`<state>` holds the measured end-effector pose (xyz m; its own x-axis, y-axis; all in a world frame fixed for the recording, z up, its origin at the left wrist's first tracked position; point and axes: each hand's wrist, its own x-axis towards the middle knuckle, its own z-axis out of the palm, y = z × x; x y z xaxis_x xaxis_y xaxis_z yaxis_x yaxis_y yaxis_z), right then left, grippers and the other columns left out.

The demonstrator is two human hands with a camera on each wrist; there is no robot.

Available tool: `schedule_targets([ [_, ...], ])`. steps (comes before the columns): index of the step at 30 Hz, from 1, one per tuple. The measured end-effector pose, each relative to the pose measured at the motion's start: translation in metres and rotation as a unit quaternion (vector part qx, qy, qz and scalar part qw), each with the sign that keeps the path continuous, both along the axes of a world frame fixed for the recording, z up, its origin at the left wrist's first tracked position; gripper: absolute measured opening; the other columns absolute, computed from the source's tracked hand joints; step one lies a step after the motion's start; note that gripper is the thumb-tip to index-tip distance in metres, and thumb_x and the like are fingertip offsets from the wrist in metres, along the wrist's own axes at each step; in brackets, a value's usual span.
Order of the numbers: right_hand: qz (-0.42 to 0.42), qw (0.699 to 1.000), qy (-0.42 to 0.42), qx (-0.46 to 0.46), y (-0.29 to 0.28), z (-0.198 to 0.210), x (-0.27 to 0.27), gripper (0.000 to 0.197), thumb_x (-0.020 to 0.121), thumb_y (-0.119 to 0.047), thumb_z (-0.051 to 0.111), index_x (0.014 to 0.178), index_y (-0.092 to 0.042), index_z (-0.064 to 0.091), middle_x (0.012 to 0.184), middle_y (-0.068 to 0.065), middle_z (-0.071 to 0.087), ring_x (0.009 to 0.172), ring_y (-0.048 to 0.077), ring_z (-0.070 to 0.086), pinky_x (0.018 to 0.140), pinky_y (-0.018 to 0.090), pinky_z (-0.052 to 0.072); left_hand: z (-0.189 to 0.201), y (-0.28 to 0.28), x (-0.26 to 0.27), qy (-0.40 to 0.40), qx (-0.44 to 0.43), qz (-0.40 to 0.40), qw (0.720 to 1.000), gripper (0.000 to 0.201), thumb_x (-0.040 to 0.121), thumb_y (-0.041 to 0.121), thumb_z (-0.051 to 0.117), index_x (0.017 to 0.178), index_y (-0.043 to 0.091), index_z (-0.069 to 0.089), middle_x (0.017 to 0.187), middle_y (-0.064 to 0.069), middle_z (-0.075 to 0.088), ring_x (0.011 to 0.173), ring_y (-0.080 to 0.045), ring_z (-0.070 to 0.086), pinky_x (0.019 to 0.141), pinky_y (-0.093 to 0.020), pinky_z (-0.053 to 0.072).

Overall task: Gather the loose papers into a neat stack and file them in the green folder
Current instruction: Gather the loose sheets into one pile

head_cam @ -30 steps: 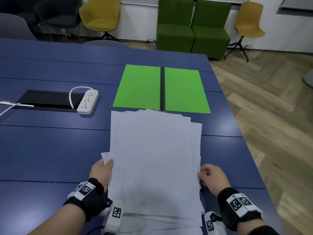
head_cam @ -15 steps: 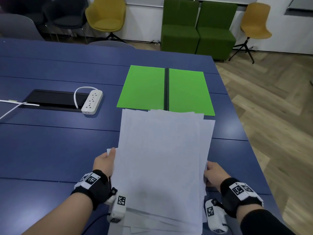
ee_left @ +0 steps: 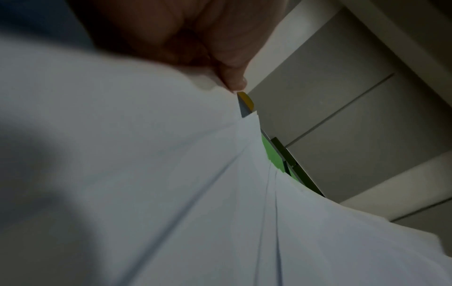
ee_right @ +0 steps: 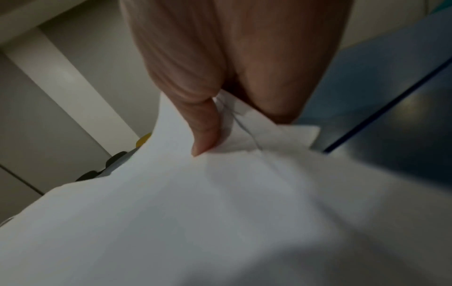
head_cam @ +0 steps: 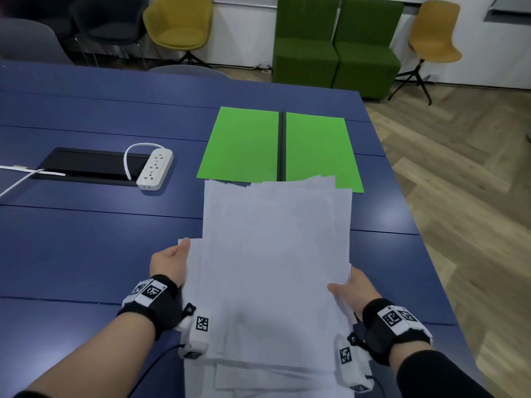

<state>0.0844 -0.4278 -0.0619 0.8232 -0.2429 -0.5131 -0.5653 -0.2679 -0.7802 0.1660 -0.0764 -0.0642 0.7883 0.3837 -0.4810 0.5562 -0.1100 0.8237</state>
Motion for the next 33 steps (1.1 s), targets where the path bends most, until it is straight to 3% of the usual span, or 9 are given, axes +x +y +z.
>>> schedule_targets([
  [9,0.010,0.997,0.022,0.073,-0.002,-0.003,0.000,0.040,0.078,0.009,0.065,0.113,-0.012,0.061,0.109,0.008,0.070,0.102,0.028,0.066,0.097,0.044,0.048,-0.011,-0.009,0.006,0.046,0.043,-0.025,0.998,0.040,0.087,0.049,0.052,0.072,0.011,0.051,0.075,-0.011,0.047,0.068,-0.021,0.042,0.062,-0.029,0.032],
  [12,-0.076,0.995,-0.009,0.060,-0.004,-0.011,-0.001,0.024,0.078,0.001,0.069,0.098,-0.012,0.065,0.100,0.010,0.073,0.093,0.029,0.069,0.089,0.046,0.054,0.001,-0.012,0.007,0.096,-0.001,0.003,0.995,0.057,0.082,0.064,0.046,0.078,0.007,0.051,0.086,-0.009,0.054,0.077,-0.025,0.053,0.076,-0.031,0.043],
  [14,-0.149,0.988,-0.032,0.009,-0.007,-0.014,-0.002,0.010,0.080,-0.004,0.066,0.088,-0.009,0.064,0.089,0.011,0.072,0.085,0.030,0.068,0.084,0.043,0.056,0.006,-0.003,0.006,0.129,-0.130,-0.004,0.983,0.068,0.072,0.069,0.056,0.102,0.008,0.062,0.109,-0.005,0.068,0.099,-0.031,0.065,0.095,-0.042,0.047],
  [17,-0.162,0.985,-0.051,-0.035,-0.009,-0.014,-0.005,0.017,0.083,0.002,0.058,0.078,-0.014,0.063,0.078,0.006,0.070,0.078,0.029,0.066,0.080,0.038,0.053,0.009,0.007,-0.010,0.126,-0.201,-0.038,0.971,0.039,0.089,0.025,0.061,0.119,0.000,0.061,0.115,-0.024,0.067,0.101,-0.040,0.065,0.091,-0.051,0.050],
  [19,-0.129,0.989,-0.051,-0.054,-0.009,-0.014,-0.007,0.022,0.084,0.003,0.055,0.079,-0.016,0.065,0.076,0.004,0.073,0.076,0.029,0.067,0.078,0.036,0.053,0.005,0.008,-0.021,0.109,-0.129,-0.047,0.984,0.030,0.092,0.009,0.056,0.118,-0.006,0.059,0.110,-0.027,0.067,0.098,-0.041,0.065,0.092,-0.055,0.049],
  [26,-0.074,0.997,-0.019,-0.023,-0.016,-0.015,0.005,0.009,0.084,-0.005,0.062,0.079,-0.008,0.068,0.079,0.014,0.075,0.072,0.032,0.068,0.078,0.049,0.056,0.008,-0.007,-0.002,0.077,-0.032,-0.092,0.992,0.011,0.086,0.016,0.065,0.078,0.009,0.069,0.088,-0.015,0.074,0.086,-0.035,0.070,0.087,-0.049,0.055],
  [30,-0.118,0.991,-0.047,-0.031,-0.013,-0.009,0.012,0.020,0.088,-0.019,0.059,0.071,-0.007,0.058,0.071,0.005,0.059,0.068,0.019,0.052,0.066,0.037,0.047,-0.008,0.001,0.016,0.085,-0.025,-0.085,0.992,0.021,0.085,0.023,0.064,0.093,0.006,0.071,0.095,-0.016,0.074,0.091,-0.037,0.070,0.092,-0.053,0.052],
  [32,-0.087,0.994,-0.039,0.044,0.000,0.002,0.014,0.002,0.086,-0.015,0.065,0.087,-0.015,0.063,0.082,-0.001,0.066,0.076,0.019,0.063,0.071,0.031,0.049,-0.009,-0.004,0.015,0.103,-0.035,-0.104,0.989,0.021,0.086,0.025,0.064,0.093,0.006,0.070,0.098,-0.016,0.073,0.093,-0.037,0.069,0.094,-0.052,0.051],
  [33,-0.058,0.995,-0.023,0.074,0.004,0.004,0.016,0.018,0.082,-0.010,0.070,0.098,-0.016,0.064,0.091,0.000,0.070,0.085,0.021,0.067,0.077,0.034,0.052,-0.010,-0.009,0.015,0.110,-0.035,-0.116,0.987,0.020,0.086,0.027,0.064,0.091,0.008,0.069,0.098,-0.016,0.073,0.094,-0.037,0.069,0.094,-0.052,0.051],
])
